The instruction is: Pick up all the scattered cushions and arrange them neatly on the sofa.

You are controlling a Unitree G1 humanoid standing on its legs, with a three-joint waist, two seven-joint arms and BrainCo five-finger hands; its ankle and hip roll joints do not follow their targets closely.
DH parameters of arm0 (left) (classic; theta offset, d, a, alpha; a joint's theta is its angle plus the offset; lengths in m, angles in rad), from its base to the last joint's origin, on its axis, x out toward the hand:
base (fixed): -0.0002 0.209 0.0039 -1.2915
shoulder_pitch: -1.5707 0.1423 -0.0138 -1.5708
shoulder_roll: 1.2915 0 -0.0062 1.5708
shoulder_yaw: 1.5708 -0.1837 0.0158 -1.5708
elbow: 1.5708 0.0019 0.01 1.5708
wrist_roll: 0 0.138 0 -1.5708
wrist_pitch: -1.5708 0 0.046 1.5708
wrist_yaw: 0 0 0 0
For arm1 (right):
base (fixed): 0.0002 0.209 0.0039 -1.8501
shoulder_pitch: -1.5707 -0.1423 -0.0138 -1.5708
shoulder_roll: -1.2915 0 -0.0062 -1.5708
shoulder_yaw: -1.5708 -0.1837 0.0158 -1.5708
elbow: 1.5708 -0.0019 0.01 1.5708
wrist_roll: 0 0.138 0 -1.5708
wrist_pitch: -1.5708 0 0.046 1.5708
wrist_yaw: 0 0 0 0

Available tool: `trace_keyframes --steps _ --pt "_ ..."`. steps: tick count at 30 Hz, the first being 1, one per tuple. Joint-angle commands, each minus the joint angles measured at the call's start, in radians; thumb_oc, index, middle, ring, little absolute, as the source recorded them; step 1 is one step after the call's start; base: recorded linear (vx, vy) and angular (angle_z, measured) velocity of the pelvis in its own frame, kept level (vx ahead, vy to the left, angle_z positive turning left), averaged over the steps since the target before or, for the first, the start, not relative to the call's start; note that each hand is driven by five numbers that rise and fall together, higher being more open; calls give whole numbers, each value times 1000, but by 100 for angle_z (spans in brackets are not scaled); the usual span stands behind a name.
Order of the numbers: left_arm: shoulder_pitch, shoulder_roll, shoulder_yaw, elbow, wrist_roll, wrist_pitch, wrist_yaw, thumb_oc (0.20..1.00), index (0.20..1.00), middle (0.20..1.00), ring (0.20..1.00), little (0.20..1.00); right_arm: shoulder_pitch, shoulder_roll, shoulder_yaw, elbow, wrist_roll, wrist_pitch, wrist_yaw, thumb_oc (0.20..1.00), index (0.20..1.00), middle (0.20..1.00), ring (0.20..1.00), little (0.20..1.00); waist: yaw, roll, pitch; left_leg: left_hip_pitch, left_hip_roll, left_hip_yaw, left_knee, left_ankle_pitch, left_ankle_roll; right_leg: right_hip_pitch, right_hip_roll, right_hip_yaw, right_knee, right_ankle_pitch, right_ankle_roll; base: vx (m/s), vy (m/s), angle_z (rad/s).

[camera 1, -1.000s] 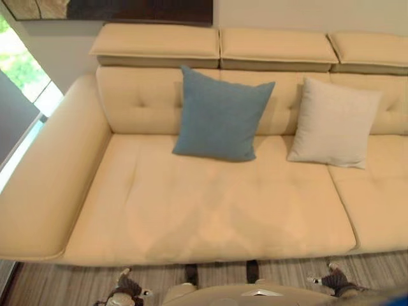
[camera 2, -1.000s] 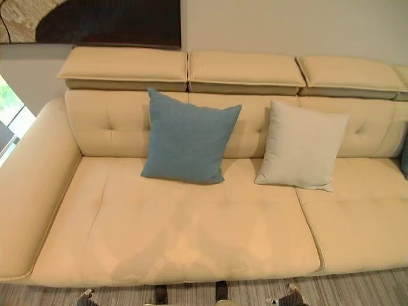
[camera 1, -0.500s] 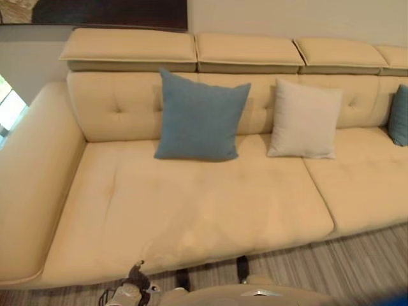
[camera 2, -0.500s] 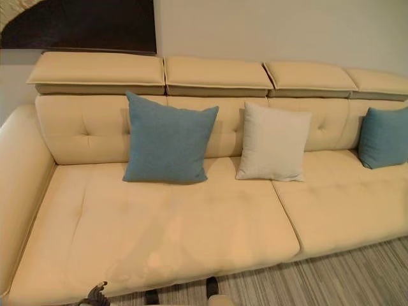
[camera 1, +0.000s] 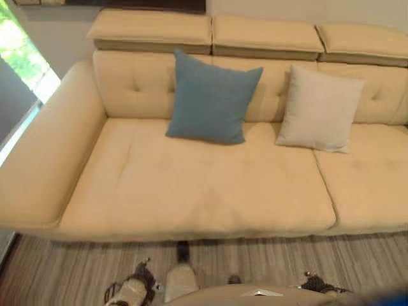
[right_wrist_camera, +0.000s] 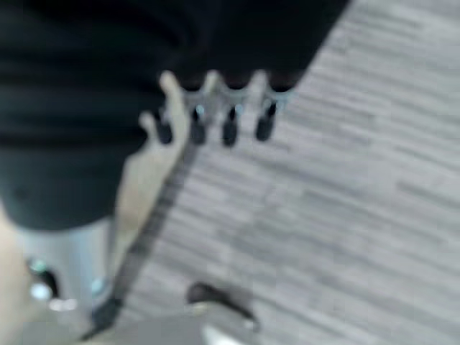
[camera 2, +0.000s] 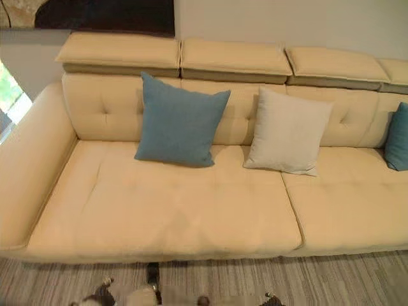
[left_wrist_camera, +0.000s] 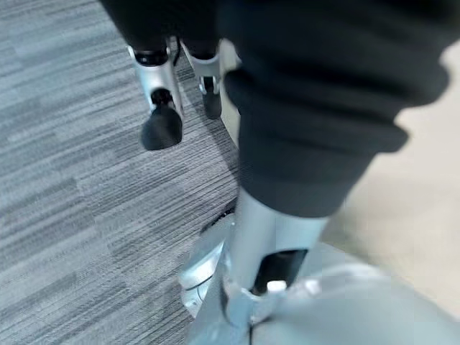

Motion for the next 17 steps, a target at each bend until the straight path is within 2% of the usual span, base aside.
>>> trace_keyframes --steps 1,2,4,6,8,9,14,17 --pt "-15 -32 8 -31 -7 -25 -2 1000 1000 1000 1000 1000 10 -27 -9 -18 16 -1 -23 1000 1000 1000 1000 1000 -44 -40 4 11 -135 31 104 -275 147 85 -36 63 -152 65 115 -302 54 12" --pt "-14 -36 10 -26 -14 -25 -4 1000 1000 1000 1000 1000 10 -31 -9 -12 13 -3 -22 1000 1000 1000 1000 1000 -47 -54 1 21 -143 5 175 -339 152 71 -60 62 -154 85 121 -246 70 -4" --pt "-8 -44 8 -19 -15 -28 -6 1000 1000 1000 1000 1000 16 -32 -7 -4 2 -2 -20 1000 1000 1000 1000 1000 -57 -58 -8 76 -136 -31 200 -392 155 57 -76 59 -147 92 122 -92 84 11" --pt "0 -49 -1 -23 -6 -26 -2 1000 1000 1000 1000 1000 26 -34 -13 1 0 -2 -15 1000 1000 1000 1000 1000 -69 -36 -23 151 -113 -41 120 -388 155 57 -65 53 -144 82 126 24 136 22" --pt "-1 -50 -5 -21 -2 -26 0 1000 1000 1000 1000 1000 29 -33 -19 1 4 -4 -19 1000 1000 1000 1000 1000 -74 -29 -30 179 -106 -32 69 -372 150 59 -63 51 -147 85 128 42 134 13" --pt "-5 -48 -3 -14 4 -25 -1 1000 1000 1000 1000 1000 35 -28 -34 8 12 -6 -17 1000 1000 1000 1000 1000 -89 -20 -60 237 -109 -23 -42 -358 142 64 -69 43 -175 97 137 51 123 -1" --pt "-17 -41 8 -11 -5 -26 11 1000 1000 1000 1000 1000 37 -10 -46 17 21 -2 -24 1000 1000 1000 1000 1000 -99 -13 -80 299 -122 0 -143 -336 140 77 -81 42 -199 118 154 16 123 -5" --pt "-21 -39 11 -5 -5 -23 13 1000 1000 1000 1000 1000 35 -5 -48 17 24 1 -27 1000 1000 1000 1000 1000 -103 -10 -88 305 -125 11 -151 -337 139 82 -87 42 -206 124 159 -1 86 -2"
